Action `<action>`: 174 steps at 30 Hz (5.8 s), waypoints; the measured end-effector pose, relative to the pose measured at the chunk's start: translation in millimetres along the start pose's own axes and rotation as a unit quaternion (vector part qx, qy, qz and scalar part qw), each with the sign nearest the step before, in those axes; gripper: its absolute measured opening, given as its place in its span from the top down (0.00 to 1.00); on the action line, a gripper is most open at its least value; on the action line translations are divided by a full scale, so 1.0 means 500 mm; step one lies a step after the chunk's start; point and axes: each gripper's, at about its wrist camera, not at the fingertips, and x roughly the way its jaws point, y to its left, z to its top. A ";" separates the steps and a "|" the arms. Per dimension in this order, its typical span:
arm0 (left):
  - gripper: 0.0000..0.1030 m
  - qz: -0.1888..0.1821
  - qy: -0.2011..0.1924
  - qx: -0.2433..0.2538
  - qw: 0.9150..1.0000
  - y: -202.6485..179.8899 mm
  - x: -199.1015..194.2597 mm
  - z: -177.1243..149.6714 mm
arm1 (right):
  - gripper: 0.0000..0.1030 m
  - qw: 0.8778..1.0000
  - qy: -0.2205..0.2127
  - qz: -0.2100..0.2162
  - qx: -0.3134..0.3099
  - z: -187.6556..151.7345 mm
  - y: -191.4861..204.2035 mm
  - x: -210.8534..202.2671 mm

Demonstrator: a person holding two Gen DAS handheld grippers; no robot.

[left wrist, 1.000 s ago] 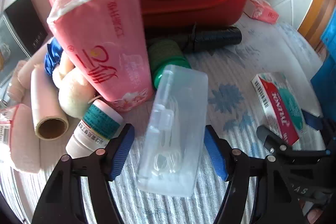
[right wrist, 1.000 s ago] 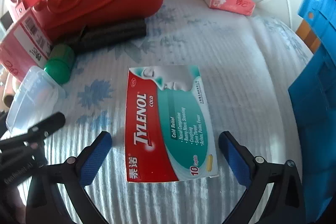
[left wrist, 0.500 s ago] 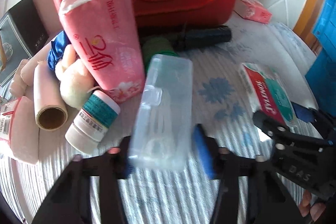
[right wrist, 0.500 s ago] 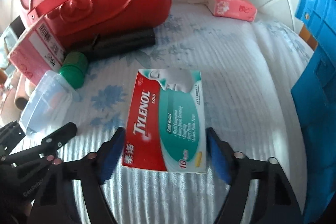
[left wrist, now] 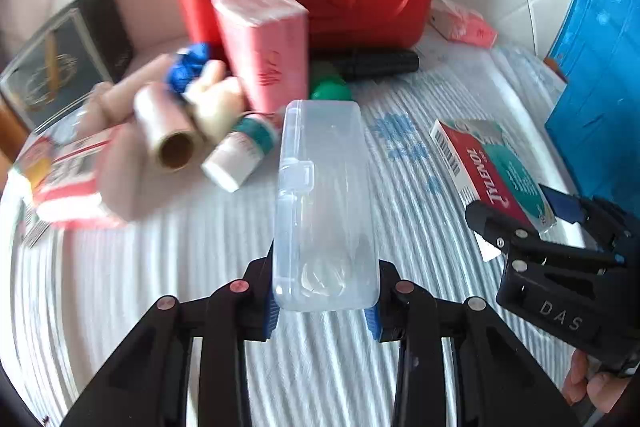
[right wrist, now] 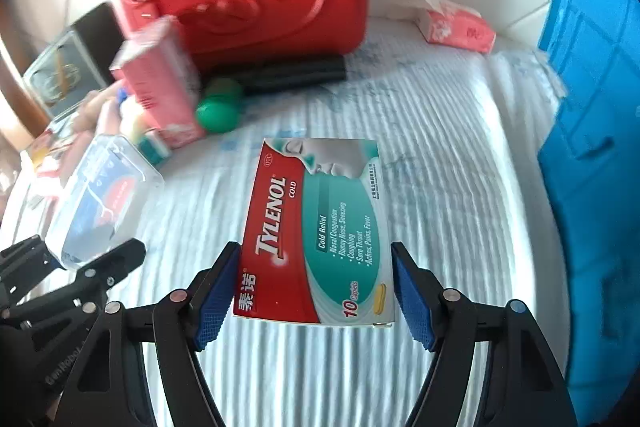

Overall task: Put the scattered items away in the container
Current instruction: 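Lift the clear case and Tylenol box and carry both over the blue bin, then open both tools to drop the clear case and Tylenol box into the bin, then withdraw both open tools from the bin back over the table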

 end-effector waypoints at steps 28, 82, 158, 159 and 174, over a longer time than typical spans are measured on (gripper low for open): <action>0.69 0.081 -0.184 -0.068 0.977 -0.012 -0.577 -0.234 | 0.29 0.961 -0.224 0.100 -0.128 -0.164 0.167 -0.599; 0.69 0.000 -0.019 0.073 0.997 -0.952 -0.466 0.138 | 0.29 0.991 -0.112 -0.066 -0.045 -0.027 -0.769 -0.710; 0.45 -0.057 -0.053 0.051 0.996 -0.627 -0.728 -0.025 | 0.00 0.992 -0.080 -0.065 -0.070 -0.084 -0.477 -0.877; 0.45 -0.055 -0.055 0.049 0.996 -0.596 -0.734 -0.033 | 0.00 0.992 -0.081 -0.061 -0.072 -0.086 -0.452 -0.878; 0.45 0.030 -0.031 -0.031 0.999 -0.124 -0.739 -0.135 | 0.00 0.990 -0.052 0.014 -0.128 -0.073 -0.010 -0.779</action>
